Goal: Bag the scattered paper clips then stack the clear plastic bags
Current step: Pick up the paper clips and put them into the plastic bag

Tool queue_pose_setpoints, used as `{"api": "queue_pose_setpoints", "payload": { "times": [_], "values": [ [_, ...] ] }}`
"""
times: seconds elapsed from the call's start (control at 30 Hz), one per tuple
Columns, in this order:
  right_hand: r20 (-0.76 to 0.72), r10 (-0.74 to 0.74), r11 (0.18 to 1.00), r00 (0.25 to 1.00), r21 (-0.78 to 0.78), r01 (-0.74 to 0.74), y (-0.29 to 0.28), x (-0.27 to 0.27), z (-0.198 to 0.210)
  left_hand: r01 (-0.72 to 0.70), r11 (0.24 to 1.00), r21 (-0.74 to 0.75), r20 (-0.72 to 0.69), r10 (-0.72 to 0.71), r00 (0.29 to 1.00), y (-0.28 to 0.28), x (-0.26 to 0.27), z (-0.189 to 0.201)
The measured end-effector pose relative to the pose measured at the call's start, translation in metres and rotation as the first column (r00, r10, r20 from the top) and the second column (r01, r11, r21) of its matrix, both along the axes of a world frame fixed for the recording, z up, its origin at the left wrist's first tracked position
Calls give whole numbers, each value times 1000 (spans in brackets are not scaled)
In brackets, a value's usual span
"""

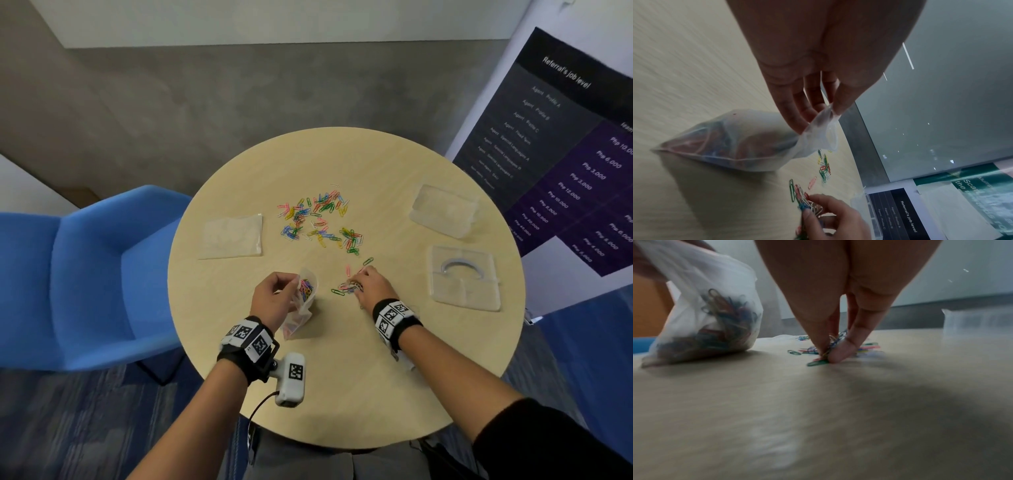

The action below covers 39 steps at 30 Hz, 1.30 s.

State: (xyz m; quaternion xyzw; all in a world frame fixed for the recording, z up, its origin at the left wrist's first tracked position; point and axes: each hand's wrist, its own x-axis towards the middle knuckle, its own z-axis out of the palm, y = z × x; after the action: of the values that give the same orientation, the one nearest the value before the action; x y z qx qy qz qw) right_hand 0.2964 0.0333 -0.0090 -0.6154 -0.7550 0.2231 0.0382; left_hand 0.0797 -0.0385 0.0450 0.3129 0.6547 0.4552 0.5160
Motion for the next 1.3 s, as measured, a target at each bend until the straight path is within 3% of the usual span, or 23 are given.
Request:
{"api": "queue_pose_setpoints", "payload": {
  "times": [0.1,0.17,0.23,0.3,0.33,0.37,0.43,0.5,0.57,0.67,0.8,0.87,0.93,1.07,1.2,1.3],
  "values": [
    [69,15,1000,998,-25,-13,7,2,7,-5,1000,-7,-29,5,1000,1,2,-3],
    [41,-75,994,996,-70,78,15,7,11,2,1000,-13,-48,-2,999,4,4,-7],
    [-85,-235,967,968,-118,225,23,18,13,0,1000,-21,-56,-2,998,7,8,-9],
    [-252,-385,915,888,-228,333,26,26,16,-9,999,-33,-55,7,998,10,13,-7],
    [-379,-465,873,800,-345,344,26,27,19,-13,999,-40,-47,11,999,11,16,-6],
    [-514,-548,820,660,-488,300,24,25,24,-16,999,-41,-37,15,999,12,18,-6],
    [-652,-664,727,366,-677,115,21,12,37,-25,999,-44,-17,24,1000,15,22,-7],
    [-684,-682,701,261,-712,-32,20,-6,49,-34,998,-52,-14,33,999,17,26,-5],
    [-711,-622,717,329,-685,-126,15,-25,57,-32,998,-56,-33,30,999,19,28,-3],
    [-667,-463,762,584,-636,-123,11,-41,55,8,999,-47,-49,-11,999,22,28,0],
    [-420,-291,829,859,-559,8,20,-52,54,112,993,-27,-151,-115,982,21,28,3],
    [-282,-145,891,949,-453,2,23,-59,62,143,989,-19,-189,-144,971,22,28,3],
    [-248,-126,902,960,-431,7,26,-67,67,140,990,-15,-199,-140,970,26,26,2],
    [-350,-130,901,928,-432,-37,29,-74,74,111,994,-12,-201,-111,973,33,22,5],
    [-332,130,945,934,-244,-218,40,-70,85,73,997,-7,-207,-73,976,46,13,10],
    [-325,341,835,882,-327,-443,64,-68,96,44,999,-14,-228,-46,973,54,3,13]
  ]
}}
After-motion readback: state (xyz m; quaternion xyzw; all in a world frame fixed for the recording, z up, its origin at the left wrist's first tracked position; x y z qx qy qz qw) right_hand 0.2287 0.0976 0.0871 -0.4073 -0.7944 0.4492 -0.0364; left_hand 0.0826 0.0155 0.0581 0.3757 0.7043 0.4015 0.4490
